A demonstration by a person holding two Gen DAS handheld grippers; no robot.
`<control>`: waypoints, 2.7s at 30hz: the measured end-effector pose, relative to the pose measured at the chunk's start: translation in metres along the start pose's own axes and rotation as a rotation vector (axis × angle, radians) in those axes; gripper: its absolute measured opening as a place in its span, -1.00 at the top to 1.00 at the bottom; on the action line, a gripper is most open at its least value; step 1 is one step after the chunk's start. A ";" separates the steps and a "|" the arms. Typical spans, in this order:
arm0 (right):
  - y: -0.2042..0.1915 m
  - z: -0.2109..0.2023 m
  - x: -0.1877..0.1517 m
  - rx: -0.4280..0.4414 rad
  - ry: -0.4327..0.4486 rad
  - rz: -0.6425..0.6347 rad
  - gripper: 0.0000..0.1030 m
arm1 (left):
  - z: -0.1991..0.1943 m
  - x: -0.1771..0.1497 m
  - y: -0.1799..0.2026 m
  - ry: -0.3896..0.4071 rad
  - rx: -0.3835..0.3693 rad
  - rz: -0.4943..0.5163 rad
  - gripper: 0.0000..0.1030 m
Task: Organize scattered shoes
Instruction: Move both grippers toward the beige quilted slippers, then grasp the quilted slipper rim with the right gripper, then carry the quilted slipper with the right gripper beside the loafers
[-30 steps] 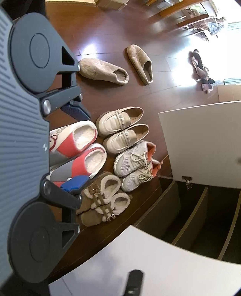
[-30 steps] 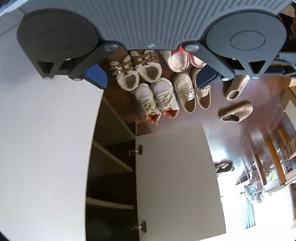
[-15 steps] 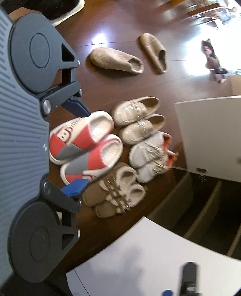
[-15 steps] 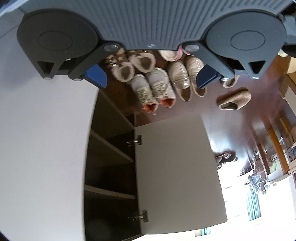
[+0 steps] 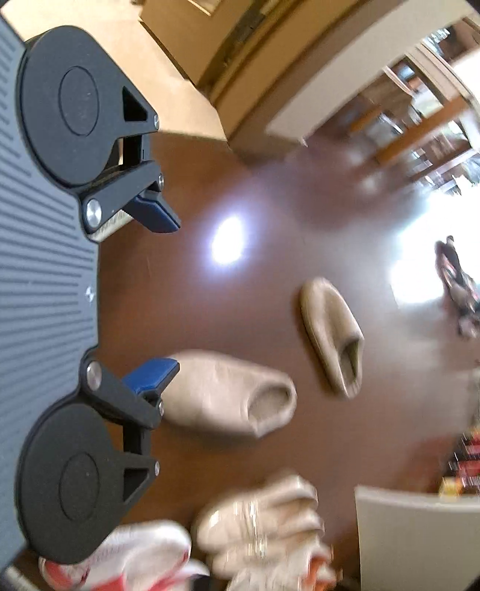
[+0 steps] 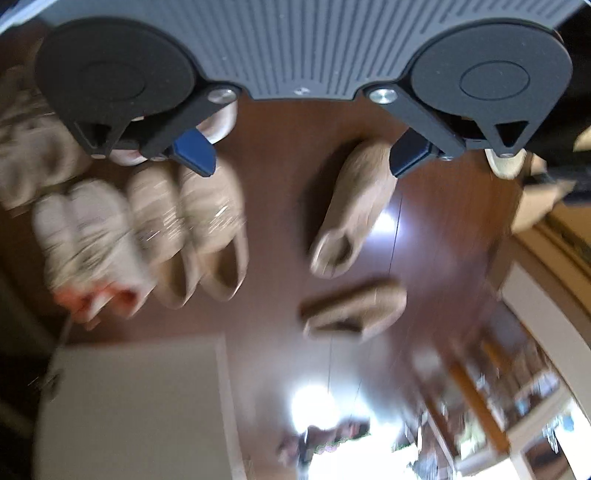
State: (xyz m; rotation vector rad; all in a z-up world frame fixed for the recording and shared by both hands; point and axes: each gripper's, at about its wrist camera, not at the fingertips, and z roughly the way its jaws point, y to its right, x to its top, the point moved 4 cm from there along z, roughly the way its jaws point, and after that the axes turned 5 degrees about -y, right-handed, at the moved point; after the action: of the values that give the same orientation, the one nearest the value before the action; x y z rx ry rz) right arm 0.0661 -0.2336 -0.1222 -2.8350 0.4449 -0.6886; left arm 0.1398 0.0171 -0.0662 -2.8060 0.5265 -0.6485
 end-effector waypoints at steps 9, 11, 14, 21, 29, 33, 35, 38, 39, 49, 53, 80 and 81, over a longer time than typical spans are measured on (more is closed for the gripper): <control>0.002 0.122 0.054 -0.065 -0.046 -0.025 -0.81 | 0.069 0.044 -0.016 -0.015 -0.061 0.050 -0.58; 0.010 0.138 0.064 -0.070 -0.055 0.006 -0.81 | 0.083 0.054 -0.019 -0.017 -0.075 0.063 -0.58; 0.016 0.167 0.095 -0.023 -0.053 0.069 -0.80 | 0.104 0.068 -0.024 -0.030 -0.104 0.051 -0.58; -0.030 0.232 0.202 0.187 0.023 0.041 -0.18 | 0.158 0.104 -0.052 -0.027 -0.126 -0.129 -0.58; -0.080 0.342 0.316 0.361 0.089 0.220 -0.50 | 0.184 0.099 -0.073 -0.055 -0.096 -0.178 -0.58; -0.089 0.395 0.334 0.368 0.082 0.264 -0.51 | 0.198 0.093 -0.082 -0.089 -0.097 -0.202 -0.58; -0.098 0.414 0.333 0.393 0.054 0.257 -0.32 | 0.204 0.090 -0.087 -0.106 -0.097 -0.215 -0.58; -0.124 0.423 0.324 0.402 0.051 0.138 0.70 | 0.215 0.085 -0.094 -0.132 -0.098 -0.233 -0.58; -0.127 0.419 0.323 0.415 0.063 0.111 0.74 | 0.216 0.085 -0.096 -0.132 -0.096 -0.237 -0.58; -0.139 0.209 0.275 0.708 0.075 -0.473 0.82 | 0.181 0.070 -0.113 -0.097 -0.026 -0.250 -0.58; -0.119 0.141 0.215 0.686 -0.147 -0.740 0.81 | 0.161 0.061 -0.100 -0.108 -0.001 -0.170 -0.58; 0.013 0.171 -0.048 -0.145 -0.089 -0.185 -0.99 | 0.013 -0.002 -0.020 -0.139 -0.213 -0.086 -0.58; 0.010 0.178 -0.053 -0.151 -0.078 -0.227 -0.89 | 0.017 -0.002 -0.021 -0.152 -0.209 -0.086 -0.58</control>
State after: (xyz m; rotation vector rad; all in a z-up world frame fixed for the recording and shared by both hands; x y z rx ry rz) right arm 0.1029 -0.2056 -0.3018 -3.0747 0.1705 -0.6030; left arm 0.1521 0.0391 -0.0760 -3.0570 0.4725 -0.4119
